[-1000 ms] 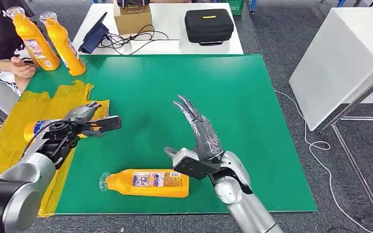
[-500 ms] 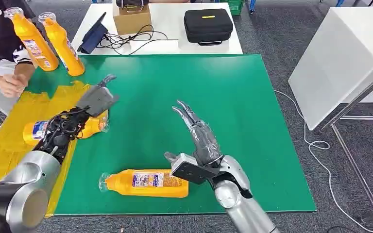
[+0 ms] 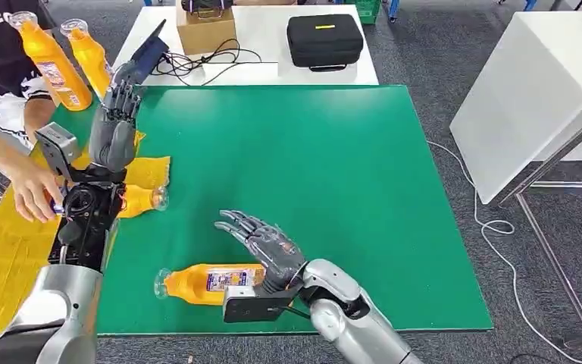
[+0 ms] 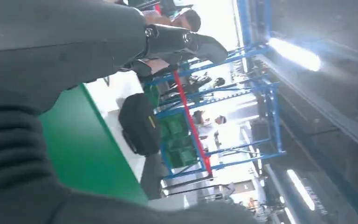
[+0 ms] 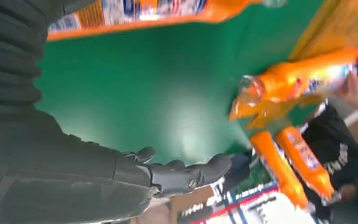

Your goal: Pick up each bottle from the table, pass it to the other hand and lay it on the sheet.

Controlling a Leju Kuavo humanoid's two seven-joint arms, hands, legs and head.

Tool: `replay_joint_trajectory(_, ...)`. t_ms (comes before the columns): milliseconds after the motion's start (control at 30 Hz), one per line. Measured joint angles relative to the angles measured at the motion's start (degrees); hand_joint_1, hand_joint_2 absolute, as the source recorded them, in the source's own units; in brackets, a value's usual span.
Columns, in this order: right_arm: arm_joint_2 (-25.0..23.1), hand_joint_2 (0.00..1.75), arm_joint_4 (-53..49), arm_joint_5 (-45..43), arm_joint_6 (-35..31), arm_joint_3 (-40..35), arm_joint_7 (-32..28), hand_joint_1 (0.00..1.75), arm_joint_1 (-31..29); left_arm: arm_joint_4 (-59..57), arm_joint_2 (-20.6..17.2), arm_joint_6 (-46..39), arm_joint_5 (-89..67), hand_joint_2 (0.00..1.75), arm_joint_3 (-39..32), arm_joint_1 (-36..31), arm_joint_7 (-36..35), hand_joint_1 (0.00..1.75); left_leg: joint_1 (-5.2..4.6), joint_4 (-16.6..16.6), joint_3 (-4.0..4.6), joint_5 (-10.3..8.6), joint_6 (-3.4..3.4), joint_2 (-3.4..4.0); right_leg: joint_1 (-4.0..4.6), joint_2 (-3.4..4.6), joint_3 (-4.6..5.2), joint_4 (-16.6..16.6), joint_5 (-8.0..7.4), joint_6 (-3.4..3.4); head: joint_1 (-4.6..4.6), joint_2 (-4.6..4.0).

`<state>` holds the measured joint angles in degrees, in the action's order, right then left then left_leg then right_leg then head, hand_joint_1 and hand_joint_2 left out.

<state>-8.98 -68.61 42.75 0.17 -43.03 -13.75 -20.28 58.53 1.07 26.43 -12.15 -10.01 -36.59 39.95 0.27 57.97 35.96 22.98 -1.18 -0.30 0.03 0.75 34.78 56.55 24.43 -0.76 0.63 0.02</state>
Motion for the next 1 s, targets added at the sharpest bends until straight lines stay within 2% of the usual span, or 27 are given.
replay_joint_trajectory(267, 0.0, 1.75, 2.2, -0.2, 0.5, -1.9, 2.4, 0.00, 0.2, 0.3, 0.3, -0.8, 0.7, 1.75, 0.5, 0.7, 0.2, 0.00, 0.00, 0.0, 0.01, 0.01, 0.00, -0.01, -0.02, -0.02, 0.01, 0.0, 0.00, 0.00, 0.00, 0.00)
replay_joint_trajectory(600, -2.3, 1.75, 10.9, 6.5, -2.0, -2.8, 8.2, 0.00, -0.5, 1.1, 0.4, -1.6, 1.3, 1.75, 1.2, 1.7, 0.2, 0.00, 0.00, 0.0, 0.01, 0.00, 0.00, -0.01, 0.00, -0.02, 0.01, 0.0, 0.00, 0.00, 0.00, 0.00)
replay_joint_trajectory(1000, -5.4, 1.75, 19.8, 9.4, -3.3, -2.8, 10.1, 0.00, -3.1, 1.6, 1.2, -0.8, 1.3, 1.75, 1.5, 2.4, 0.2, 0.00, 0.00, 0.0, -0.04, 0.00, 0.00, 0.03, 0.00, 0.00, -0.01, 0.0, 0.00, 0.00, 0.00, 0.00)
